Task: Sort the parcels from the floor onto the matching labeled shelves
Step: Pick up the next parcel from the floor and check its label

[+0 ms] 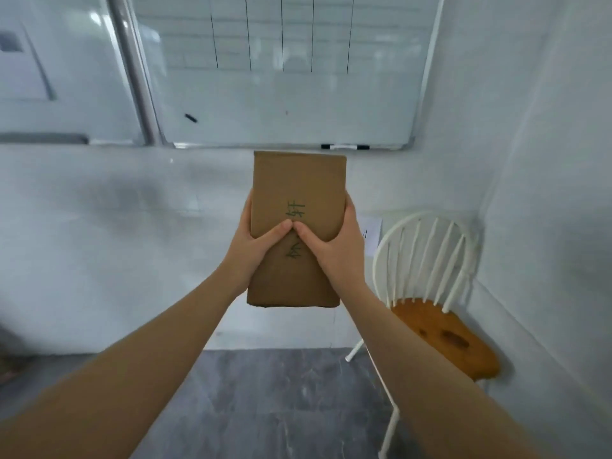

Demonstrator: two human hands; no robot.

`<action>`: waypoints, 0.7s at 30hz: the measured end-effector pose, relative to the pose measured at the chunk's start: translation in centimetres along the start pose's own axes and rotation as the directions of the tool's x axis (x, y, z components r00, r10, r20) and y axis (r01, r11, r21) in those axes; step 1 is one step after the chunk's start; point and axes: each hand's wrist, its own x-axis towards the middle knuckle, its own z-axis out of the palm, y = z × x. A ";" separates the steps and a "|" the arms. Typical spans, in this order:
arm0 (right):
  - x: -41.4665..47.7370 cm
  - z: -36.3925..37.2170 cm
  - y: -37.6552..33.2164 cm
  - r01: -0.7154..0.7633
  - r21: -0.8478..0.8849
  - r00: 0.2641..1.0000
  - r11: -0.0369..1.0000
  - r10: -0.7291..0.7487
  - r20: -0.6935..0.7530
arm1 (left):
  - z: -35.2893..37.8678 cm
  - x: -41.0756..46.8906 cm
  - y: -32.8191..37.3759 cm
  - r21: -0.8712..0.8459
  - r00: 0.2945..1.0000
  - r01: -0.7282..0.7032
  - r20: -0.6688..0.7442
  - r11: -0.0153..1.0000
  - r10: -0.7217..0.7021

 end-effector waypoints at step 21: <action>-6.3 -10.0 -24.9 0.358 0.080 0.933 0.930 -0.353 -0.068 | 2.1 -13.0 24.3 0.082 0.943 -0.308 -0.102 0.948 0.316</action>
